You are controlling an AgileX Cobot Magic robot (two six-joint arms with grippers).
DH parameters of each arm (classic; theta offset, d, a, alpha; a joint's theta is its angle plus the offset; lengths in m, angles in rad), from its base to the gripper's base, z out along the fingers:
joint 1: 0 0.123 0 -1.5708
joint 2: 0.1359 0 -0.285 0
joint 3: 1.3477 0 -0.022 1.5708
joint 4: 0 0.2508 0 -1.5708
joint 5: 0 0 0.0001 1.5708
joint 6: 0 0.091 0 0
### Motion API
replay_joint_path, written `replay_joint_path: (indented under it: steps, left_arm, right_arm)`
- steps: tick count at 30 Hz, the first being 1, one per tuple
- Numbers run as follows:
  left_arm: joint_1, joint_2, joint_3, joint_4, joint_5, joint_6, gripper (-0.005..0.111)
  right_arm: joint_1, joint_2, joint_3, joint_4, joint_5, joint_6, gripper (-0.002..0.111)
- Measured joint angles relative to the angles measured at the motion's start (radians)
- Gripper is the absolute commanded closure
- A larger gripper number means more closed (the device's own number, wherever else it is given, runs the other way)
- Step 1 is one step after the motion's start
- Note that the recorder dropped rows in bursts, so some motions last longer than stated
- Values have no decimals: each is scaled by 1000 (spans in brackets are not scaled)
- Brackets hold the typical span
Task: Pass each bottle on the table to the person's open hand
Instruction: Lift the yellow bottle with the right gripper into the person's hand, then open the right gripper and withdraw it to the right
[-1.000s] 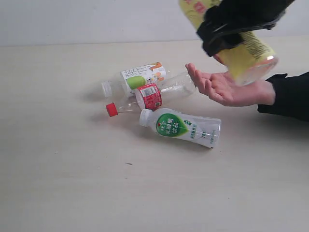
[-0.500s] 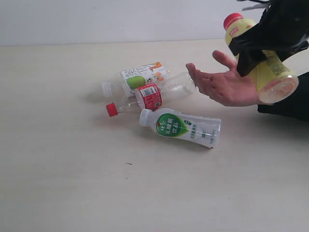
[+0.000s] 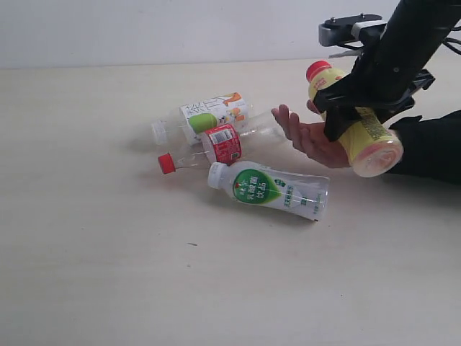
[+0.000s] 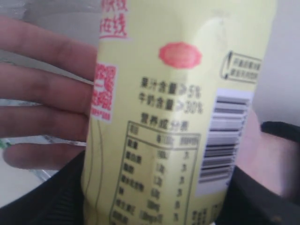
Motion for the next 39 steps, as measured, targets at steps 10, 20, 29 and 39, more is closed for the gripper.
replay_joint_path:
  steps: [10, 20, 29, 39]
  left_arm:
    - [0, 0, 0, 0, 0, 0, 106]
    - [0, 0, 0, 0, 0, 0, 106]
    - [0, 0, 0, 0, 0, 0, 106]
    - [0, 0, 0, 0, 0, 0, 106]
  right_arm:
    - [0, 2, 0, 146, 2, -100, 108]
    - [6, 2, 0, 144, 2, -107, 103]
    - [8, 2, 0, 143, 2, -107, 40]
    - [8, 2, 0, 140, -8, -107, 33]
